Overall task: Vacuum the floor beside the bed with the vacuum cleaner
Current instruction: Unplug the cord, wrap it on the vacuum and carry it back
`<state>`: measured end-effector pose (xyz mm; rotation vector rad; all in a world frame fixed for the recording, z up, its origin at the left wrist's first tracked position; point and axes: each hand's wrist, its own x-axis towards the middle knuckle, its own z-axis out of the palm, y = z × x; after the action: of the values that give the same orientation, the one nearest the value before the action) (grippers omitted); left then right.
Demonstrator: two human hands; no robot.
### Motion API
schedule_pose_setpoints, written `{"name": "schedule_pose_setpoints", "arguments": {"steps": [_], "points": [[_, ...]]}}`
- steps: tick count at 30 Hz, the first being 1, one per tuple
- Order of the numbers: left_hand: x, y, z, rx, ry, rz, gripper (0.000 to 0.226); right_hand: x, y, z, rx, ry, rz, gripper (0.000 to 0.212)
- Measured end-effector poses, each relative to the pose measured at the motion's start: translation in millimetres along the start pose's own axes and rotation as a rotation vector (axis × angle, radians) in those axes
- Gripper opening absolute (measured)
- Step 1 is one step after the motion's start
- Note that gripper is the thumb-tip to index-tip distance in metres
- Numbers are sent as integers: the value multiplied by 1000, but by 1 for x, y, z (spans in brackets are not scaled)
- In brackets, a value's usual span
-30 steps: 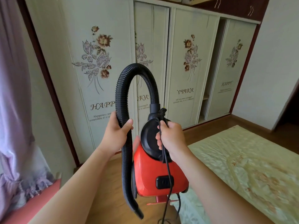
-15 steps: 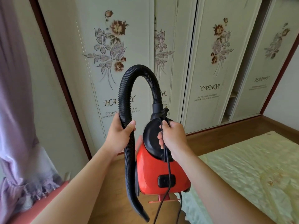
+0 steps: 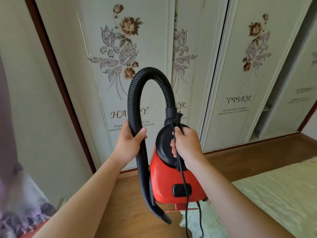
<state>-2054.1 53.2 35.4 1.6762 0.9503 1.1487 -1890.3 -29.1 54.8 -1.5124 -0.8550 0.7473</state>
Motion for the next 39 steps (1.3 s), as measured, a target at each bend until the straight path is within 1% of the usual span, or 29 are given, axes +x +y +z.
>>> {"name": "schedule_pose_setpoints", "arguments": {"steps": [6,9,14,20,28,35,37,39], "points": [[71,-32,-9,-70,-34,9,12,61,5,34,-25,41,23,29],[112,-48,-19,-81,-70,40,14,93,7,58,-17,87,29,29],[186,-75,-31,-50,-139,59,10,145,6,95,4,175,43,29],[260,-95,-19,-112,-248,80,13,198,3,117,16,298,72,30],[333,-113,35,-123,-353,97,16,269,15,100,33,429,100,30],[403,-122,113,-90,-451,118,19,350,33,50,75,498,114,30],[426,-121,138,-95,-464,108,17,377,34,33,73,511,116,30],[448,-119,162,-106,-470,94,20,405,33,15,66,520,109,31]]}}
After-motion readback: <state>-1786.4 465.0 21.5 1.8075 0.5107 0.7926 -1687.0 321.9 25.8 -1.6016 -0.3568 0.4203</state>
